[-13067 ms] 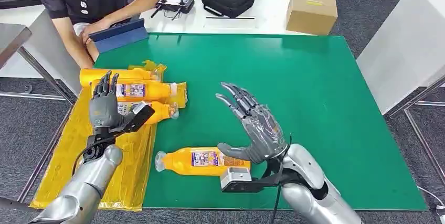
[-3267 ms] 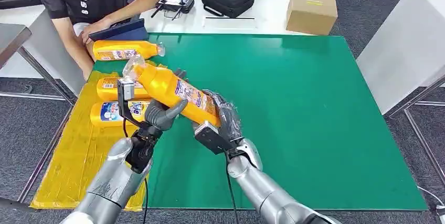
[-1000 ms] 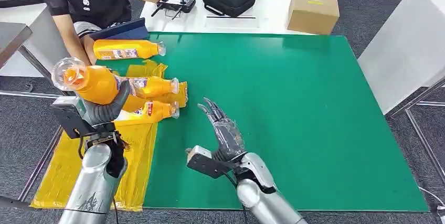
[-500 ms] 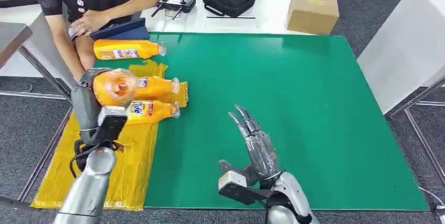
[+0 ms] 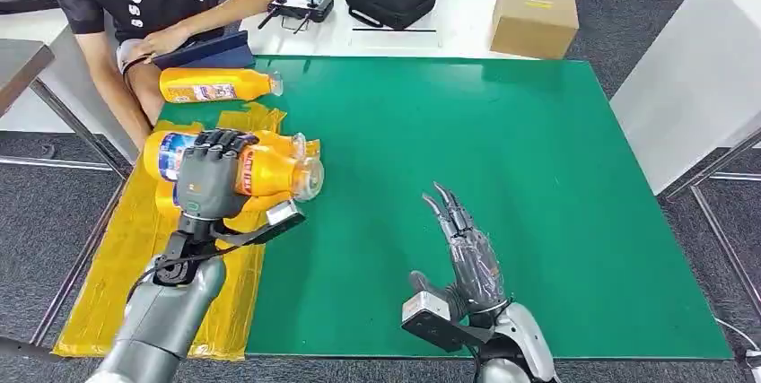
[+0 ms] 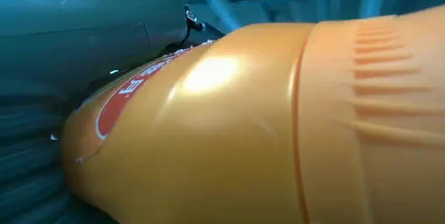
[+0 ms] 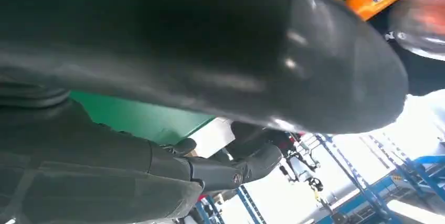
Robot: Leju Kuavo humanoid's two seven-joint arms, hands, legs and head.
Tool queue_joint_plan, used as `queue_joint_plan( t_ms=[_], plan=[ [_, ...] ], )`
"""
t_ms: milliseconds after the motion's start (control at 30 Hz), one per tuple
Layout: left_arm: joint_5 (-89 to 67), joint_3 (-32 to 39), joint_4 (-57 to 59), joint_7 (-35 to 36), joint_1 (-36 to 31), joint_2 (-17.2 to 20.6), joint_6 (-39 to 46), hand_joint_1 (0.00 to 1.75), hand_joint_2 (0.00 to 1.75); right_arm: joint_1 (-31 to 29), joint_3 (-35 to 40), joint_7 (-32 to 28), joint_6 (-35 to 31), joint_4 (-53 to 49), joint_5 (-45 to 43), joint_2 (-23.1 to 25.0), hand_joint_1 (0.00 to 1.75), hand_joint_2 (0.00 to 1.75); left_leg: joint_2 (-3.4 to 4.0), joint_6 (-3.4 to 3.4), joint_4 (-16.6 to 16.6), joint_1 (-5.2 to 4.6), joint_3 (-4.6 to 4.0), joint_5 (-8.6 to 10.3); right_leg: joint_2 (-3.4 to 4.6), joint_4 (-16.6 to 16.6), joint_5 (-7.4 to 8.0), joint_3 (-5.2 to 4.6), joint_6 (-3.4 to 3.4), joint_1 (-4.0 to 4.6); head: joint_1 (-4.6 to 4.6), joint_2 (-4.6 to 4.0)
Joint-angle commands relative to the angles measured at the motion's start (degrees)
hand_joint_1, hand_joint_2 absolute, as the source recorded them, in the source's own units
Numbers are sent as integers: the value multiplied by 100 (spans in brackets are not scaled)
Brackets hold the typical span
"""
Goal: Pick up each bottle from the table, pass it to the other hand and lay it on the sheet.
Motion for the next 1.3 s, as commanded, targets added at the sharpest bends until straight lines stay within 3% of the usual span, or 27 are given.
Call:
queue_joint_plan(
  t_ms=[33,333,800,833,867,1000,1067,1300],
  plan=[
    [-558,-1353,3453,1253,-1964,170,-283,175,175,-124,92,101,211,300,50,64,0,0,-26,-30,6,15,27,-9,-29,0,-15,39,-20,15,-2,0],
    [-558,-1466,3935,1470,-2454,237,-564,175,175,-142,182,93,280,431,90,79,0,0,13,-15,5,13,19,-5,5,-1,0,25,-6,14,-2,0],
    [-485,-889,4141,1676,-2635,373,-609,175,175,-289,215,88,289,663,-20,106,0,0,18,-14,5,11,12,-3,15,2,4,18,-5,11,-2,0],
    [-245,-614,4132,1499,-2596,337,-542,138,175,-298,208,90,285,686,-26,110,0,0,15,-9,3,9,7,1,12,0,7,12,-2,10,-2,0],
    [-119,-482,4149,1416,-2578,316,-582,0,175,-300,201,91,293,695,-35,111,0,0,19,-20,8,14,21,-9,14,2,-1,28,-9,15,-2,0],
    [-116,-476,4147,1410,-2560,316,-567,0,175,-300,198,91,294,698,-36,108,0,0,15,-16,7,13,17,-7,11,1,0,25,-6,14,-2,0],
    [377,-7,4108,1051,-2490,254,-631,0,175,-354,202,75,340,747,-64,126,0,0,18,-21,8,14,29,-12,13,1,-5,36,-10,15,-2,0],
    [634,295,4037,790,-2280,247,-629,0,175,-462,215,70,420,915,-91,165,0,0,23,-25,2,14,37,-11,18,-2,-3,41,-12,14,-4,0]
  ],
)
